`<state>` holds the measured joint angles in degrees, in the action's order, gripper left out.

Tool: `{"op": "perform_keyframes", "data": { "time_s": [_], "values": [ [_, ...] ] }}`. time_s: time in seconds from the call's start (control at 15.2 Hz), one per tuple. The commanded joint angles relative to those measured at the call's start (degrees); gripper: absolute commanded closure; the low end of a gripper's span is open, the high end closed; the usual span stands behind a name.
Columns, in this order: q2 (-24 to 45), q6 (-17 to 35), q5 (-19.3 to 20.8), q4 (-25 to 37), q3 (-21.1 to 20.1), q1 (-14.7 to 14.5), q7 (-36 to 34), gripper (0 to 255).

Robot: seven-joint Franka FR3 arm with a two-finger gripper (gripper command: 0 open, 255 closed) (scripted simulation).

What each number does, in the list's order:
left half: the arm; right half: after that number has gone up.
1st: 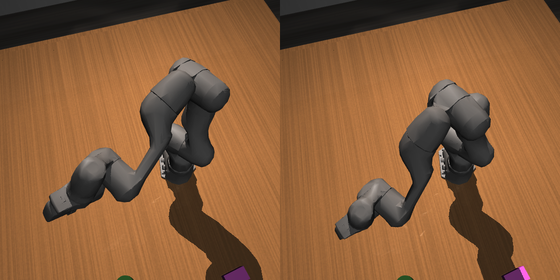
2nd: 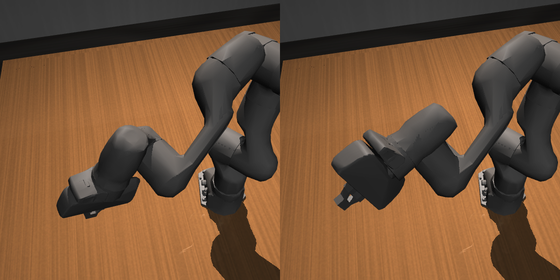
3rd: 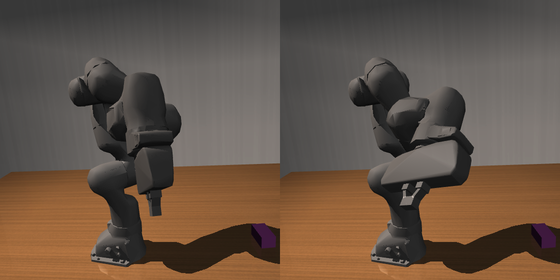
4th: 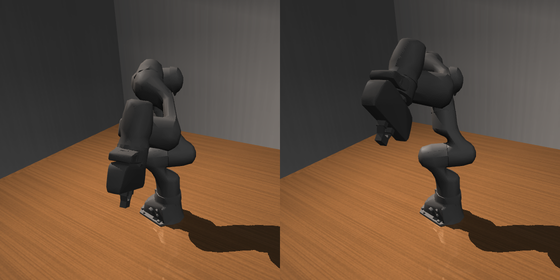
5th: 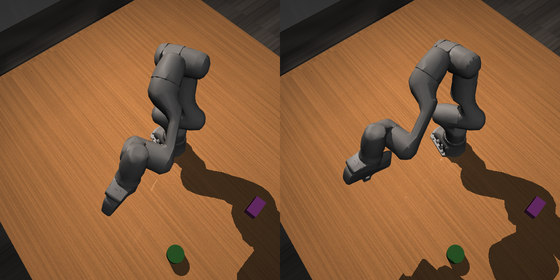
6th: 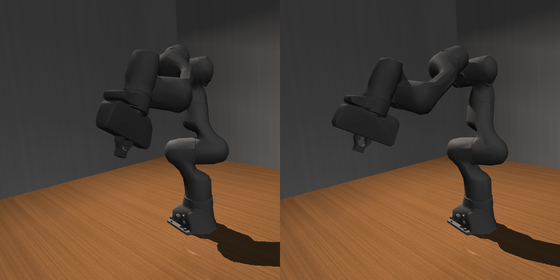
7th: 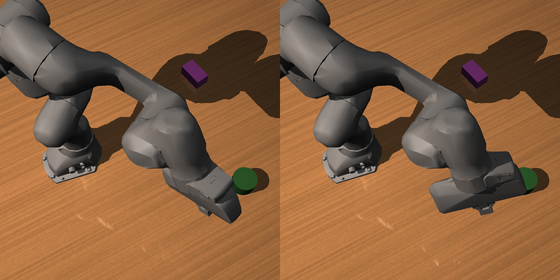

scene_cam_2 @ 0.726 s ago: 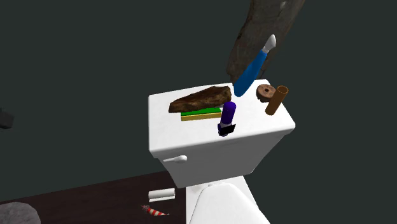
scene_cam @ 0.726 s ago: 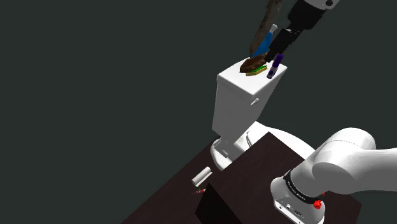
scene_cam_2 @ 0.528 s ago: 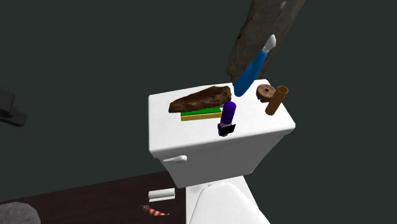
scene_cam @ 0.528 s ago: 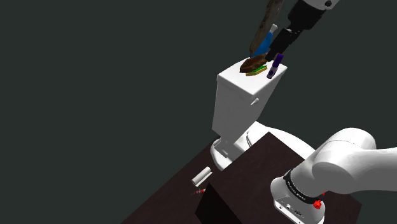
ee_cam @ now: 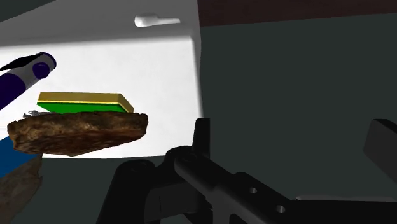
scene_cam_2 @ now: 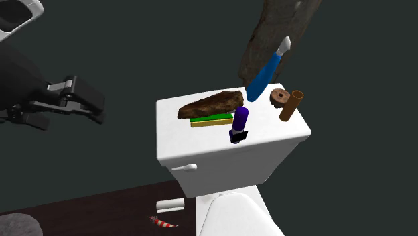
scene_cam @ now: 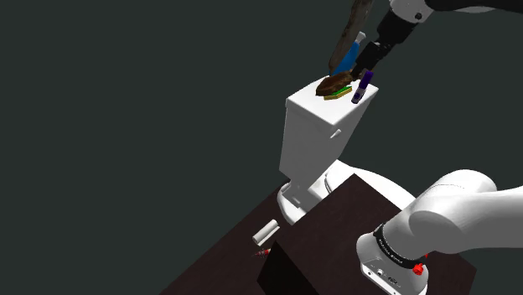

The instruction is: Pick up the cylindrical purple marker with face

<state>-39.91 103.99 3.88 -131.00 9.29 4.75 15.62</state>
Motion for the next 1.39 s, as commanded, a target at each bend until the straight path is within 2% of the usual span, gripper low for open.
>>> {"op": "perform_keyframes", "data": {
  "time_s": [0.0, 0.4, 0.73, 1.06, 1.32],
  "values": [
    [2.71, 2.48, 0.64, 0.47, 2.34, 0.62, 1.86, 0],
    [10.64, 8.02, 1.04, 3.45, 8.86, 1.88, 7.09, 0],
    [18.43, 11.98, -0.55, 7.53, 14.42, 2.33, 12.04, 0],
    [27.37, 14.94, -4.56, 13.09, 19.99, 2.55, 17.92, 0],
    [35.56, 16.22, -9.92, 18.70, 24.01, 3.27, 23.46, 0]
  ]
}}
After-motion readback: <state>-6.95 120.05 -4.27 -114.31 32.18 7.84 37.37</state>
